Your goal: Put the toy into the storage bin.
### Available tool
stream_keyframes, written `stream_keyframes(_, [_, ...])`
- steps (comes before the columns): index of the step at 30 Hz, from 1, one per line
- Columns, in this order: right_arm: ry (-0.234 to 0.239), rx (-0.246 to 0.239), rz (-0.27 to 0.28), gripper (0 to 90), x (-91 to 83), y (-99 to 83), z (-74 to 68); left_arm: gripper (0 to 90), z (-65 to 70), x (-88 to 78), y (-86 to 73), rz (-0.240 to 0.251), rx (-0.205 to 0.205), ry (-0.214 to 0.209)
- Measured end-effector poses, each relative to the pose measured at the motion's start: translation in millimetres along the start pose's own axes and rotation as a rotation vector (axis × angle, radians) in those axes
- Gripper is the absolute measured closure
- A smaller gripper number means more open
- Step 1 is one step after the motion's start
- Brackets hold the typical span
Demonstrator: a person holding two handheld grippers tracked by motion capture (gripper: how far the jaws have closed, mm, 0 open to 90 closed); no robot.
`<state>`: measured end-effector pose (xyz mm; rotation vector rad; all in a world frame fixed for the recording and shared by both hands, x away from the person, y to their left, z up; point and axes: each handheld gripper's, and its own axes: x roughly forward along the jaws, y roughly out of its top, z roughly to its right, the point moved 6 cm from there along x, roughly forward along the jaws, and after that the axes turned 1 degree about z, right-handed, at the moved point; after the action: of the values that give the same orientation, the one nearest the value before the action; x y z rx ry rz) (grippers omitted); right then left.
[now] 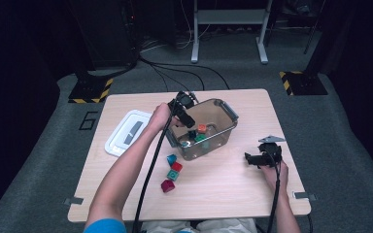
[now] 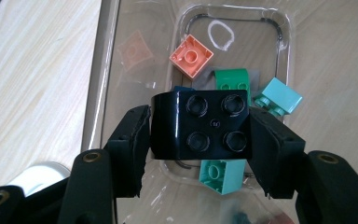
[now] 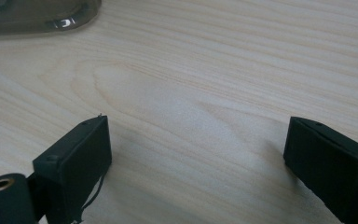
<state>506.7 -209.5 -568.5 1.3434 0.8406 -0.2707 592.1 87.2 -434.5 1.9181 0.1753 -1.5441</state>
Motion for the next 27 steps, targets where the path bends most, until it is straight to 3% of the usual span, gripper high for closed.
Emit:
stream_keyframes(6, [0.001,0.0,0.0,7.0,0.0,0.0,0.1,42.5,-1.6,2.0,-0.6,-0.009,-0.024,0.011])
stream_keyframes(16, [0.001,0.0,0.0,7.0,0.0,0.0,0.1,29.4,2.4,-3.7,-4.6,0.012,-0.027,-0.001])
stream_keyframes(27, [0.0,0.0,0.0,7.0,0.0,0.0,0.0,17.1,13.0,-36.7,-16.8,0.081,0.007,0.011])
